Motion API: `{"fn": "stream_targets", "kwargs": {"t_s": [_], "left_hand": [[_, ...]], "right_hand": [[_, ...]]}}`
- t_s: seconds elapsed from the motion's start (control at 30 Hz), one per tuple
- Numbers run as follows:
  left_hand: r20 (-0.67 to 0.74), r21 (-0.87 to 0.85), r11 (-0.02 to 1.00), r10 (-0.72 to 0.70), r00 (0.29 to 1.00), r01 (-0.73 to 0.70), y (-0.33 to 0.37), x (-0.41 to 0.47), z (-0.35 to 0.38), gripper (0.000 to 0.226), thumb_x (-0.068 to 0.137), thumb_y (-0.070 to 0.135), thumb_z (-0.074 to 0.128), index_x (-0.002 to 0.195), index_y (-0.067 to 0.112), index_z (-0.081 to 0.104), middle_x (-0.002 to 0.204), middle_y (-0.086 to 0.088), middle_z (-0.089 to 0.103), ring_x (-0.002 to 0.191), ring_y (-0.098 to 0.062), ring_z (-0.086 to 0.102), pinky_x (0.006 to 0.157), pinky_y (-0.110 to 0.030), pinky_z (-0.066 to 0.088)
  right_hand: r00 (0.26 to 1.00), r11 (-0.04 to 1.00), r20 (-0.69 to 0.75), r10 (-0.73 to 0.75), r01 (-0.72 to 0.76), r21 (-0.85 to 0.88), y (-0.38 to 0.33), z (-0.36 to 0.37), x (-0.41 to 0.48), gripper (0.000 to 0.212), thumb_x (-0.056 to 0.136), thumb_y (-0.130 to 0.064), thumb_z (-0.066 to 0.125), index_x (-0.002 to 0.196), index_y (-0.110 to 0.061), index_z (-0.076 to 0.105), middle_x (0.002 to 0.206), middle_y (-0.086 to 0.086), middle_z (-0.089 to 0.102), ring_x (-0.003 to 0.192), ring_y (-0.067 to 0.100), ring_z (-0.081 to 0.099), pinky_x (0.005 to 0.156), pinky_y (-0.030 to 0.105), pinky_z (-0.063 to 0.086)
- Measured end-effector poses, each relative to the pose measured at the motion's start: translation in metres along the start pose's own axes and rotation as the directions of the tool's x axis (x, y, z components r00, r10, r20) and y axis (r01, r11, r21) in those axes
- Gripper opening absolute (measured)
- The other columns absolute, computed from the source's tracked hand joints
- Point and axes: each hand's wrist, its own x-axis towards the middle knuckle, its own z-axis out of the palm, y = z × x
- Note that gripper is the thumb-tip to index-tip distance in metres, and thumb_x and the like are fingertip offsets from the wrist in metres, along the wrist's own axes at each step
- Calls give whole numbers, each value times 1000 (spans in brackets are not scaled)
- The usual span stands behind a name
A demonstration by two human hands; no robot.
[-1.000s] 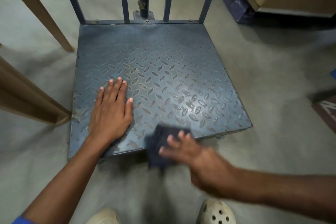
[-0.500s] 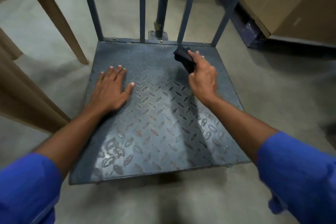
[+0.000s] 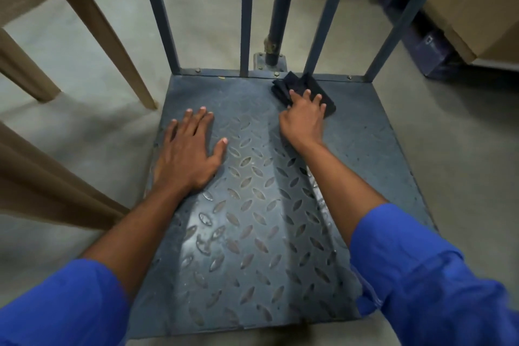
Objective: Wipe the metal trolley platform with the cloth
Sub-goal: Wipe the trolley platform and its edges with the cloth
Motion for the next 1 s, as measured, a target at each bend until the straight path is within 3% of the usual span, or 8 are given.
{"fn": "stream_targets", "kwargs": {"t_s": [0.27, 0.33, 0.43, 0.53, 0.6, 0.7, 0.8, 1.0], "left_hand": [[2, 9, 1000, -9, 1000, 9, 0, 0, 1, 73, 104, 65, 30, 165, 27, 23, 175, 5, 17, 162, -16, 6, 132, -46, 3], [4, 12, 1000, -10, 1000, 10, 0, 0, 0, 73, 105, 65, 30, 166, 26, 22, 175, 4, 16, 162, -16, 5, 132, -46, 2], [9, 25, 1000, -7, 1000, 7, 1, -1, 1, 74, 105, 66, 28, 167, 27, 20, 175, 5, 14, 162, -15, 4, 132, -45, 1], [10, 33, 999, -11, 1000, 11, 0, -1, 1, 73, 105, 66, 28, 167, 26, 20, 175, 5, 14, 162, -15, 4, 132, -44, 0], [11, 37, 999, -12, 1000, 12, 1, -1, -1, 73, 105, 65, 28, 166, 26, 21, 175, 4, 14, 162, -16, 5, 132, -44, 1], [18, 38, 999, -18, 1000, 18, 3, -1, -3, 73, 105, 65, 28, 166, 26, 21, 175, 5, 14, 162, -16, 5, 132, -45, 2], [25, 32, 999, -14, 1000, 13, 3, -1, -4, 72, 105, 65, 29, 166, 27, 21, 175, 5, 14, 162, -16, 4, 132, -45, 1], [22, 4, 1000, -3, 1000, 3, 0, 0, -4, 62, 110, 50, 29, 166, 24, 23, 175, 2, 16, 162, -17, 6, 132, -44, 1]], "right_hand": [[968, 966, 92, -234, 221, 135, -20, -4, -1, 51, 103, -12, 50, 152, -26, 51, 158, 12, 46, 148, 38, 38, 122, 52, 31], [938, 917, 91, -336, 303, 259, -15, -10, -5, 47, 104, -12, 50, 148, -29, 55, 147, 11, 59, 134, 33, 53, 113, 47, 43], [951, 843, -219, -217, 295, 450, -3, -33, -1, 49, 101, -3, 51, 140, -31, 61, 129, 5, 71, 112, 25, 66, 94, 38, 57], [842, 895, -536, -64, 286, 343, 14, -47, 18, 55, 95, 7, 48, 138, -24, 63, 127, 5, 71, 110, 26, 67, 89, 32, 55], [905, 944, -425, -19, 157, 290, 18, -41, 30, 53, 96, 4, 46, 140, -22, 61, 130, 11, 66, 119, 34, 61, 97, 40, 51], [1000, 994, -16, -13, 15, 112, 12, -13, 30, 47, 100, -8, 46, 143, -21, 57, 147, 21, 49, 140, 49, 36, 117, 58, 36], [982, 987, 101, -162, 159, 39, -13, -1, 12, 55, 100, -7, 48, 150, -26, 50, 161, 18, 39, 150, 48, 26, 126, 60, 19], [839, 864, 235, -491, 504, 7, -16, -15, -39, 71, 94, 0, 53, 153, -40, 47, 166, 2, 37, 153, 33, 33, 124, 54, 30]]}}
